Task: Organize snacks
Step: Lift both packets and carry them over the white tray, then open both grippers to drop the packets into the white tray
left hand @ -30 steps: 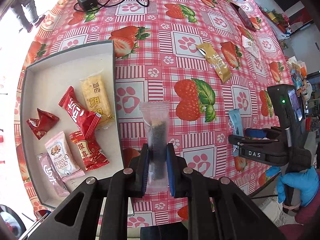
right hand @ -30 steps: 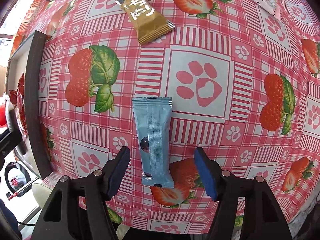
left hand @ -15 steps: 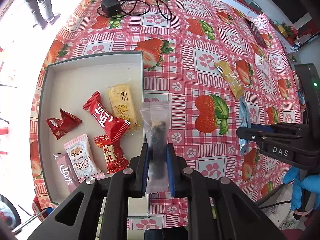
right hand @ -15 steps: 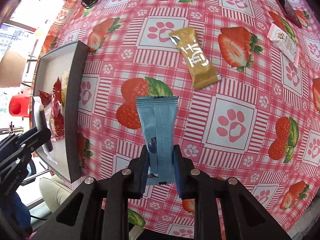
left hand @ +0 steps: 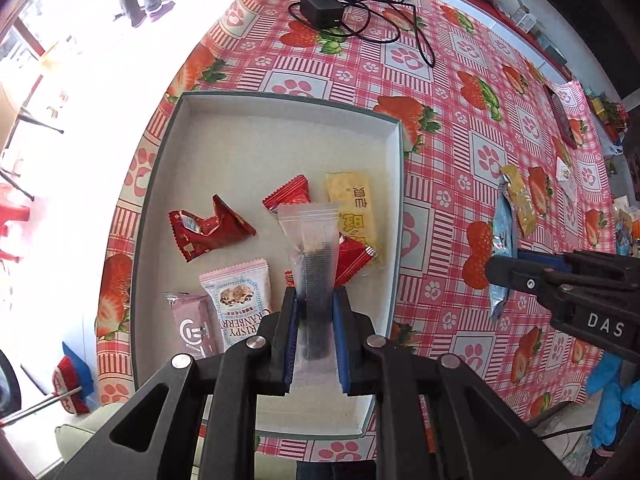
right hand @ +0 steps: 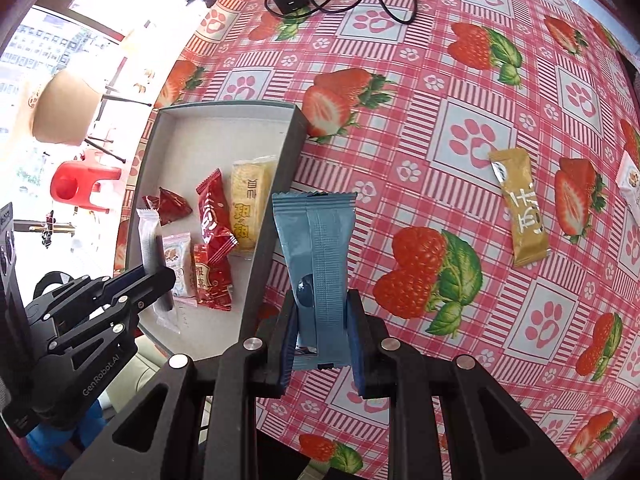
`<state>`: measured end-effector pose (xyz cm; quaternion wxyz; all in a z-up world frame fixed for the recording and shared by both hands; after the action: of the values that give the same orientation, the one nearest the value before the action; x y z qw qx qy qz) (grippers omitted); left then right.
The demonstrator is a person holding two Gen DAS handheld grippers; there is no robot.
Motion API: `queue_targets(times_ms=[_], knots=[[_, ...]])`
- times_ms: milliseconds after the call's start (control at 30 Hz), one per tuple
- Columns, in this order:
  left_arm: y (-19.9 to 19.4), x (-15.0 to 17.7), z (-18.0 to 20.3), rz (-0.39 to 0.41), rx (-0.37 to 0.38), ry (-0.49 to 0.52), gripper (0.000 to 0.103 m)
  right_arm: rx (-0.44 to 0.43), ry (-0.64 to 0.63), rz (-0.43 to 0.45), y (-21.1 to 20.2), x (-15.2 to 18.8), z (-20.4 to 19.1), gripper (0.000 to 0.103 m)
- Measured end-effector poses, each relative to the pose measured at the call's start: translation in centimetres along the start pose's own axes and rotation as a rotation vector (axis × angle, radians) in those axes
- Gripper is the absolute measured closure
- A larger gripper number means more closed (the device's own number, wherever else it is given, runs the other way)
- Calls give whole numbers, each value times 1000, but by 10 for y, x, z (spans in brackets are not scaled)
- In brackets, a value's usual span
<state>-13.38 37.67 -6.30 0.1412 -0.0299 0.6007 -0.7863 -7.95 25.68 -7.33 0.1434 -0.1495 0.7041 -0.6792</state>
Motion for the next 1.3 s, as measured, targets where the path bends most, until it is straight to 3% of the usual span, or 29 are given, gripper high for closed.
queue_targets(times_ms=[333, 867, 933, 1000, 1033, 1067, 1100, 1167, 1300], knots=[[-2, 6, -48, -3, -14, -83, 85, -20, -92, -9, 5, -14, -56, 79], [12, 9, -62, -34, -31, -97, 83, -19, -160, -32, 19, -43, -108, 79], [12, 10, -64, -40, -46, -100, 72, -23, -166, -34, 20, -45, -113, 79], [12, 12, -65, -41, -49, -109, 41, -31, -169, -41, 21, -45, -117, 79], [11, 12, -65, -36, -56, -111, 35, -35, -168, -48, 22, -45, -118, 78], [10, 13, -66, -33, -60, -112, 28, -35, -166, -53, 22, -44, -117, 66], [9, 14, -65, -33, -62, -112, 27, -30, -163, -56, 23, -43, -115, 37], [10, 15, -64, -46, -62, -110, 27, -7, -152, -39, 21, -40, -107, 13], [14, 17, -55, -69, -61, -100, 27, 41, -110, -71, 27, -31, -79, 13]])
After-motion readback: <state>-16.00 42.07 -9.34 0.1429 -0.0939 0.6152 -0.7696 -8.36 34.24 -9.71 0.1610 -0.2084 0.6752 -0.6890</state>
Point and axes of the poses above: each gripper's, at about its wrist camera, not at the fingertips, and y roughly the way its jaws point, z to its right, x to its underside, the point moved 9 cm from there along y, roughly the way its jaws point, and after that the axes turned 11 degrees about x, right-handed, at the moved point
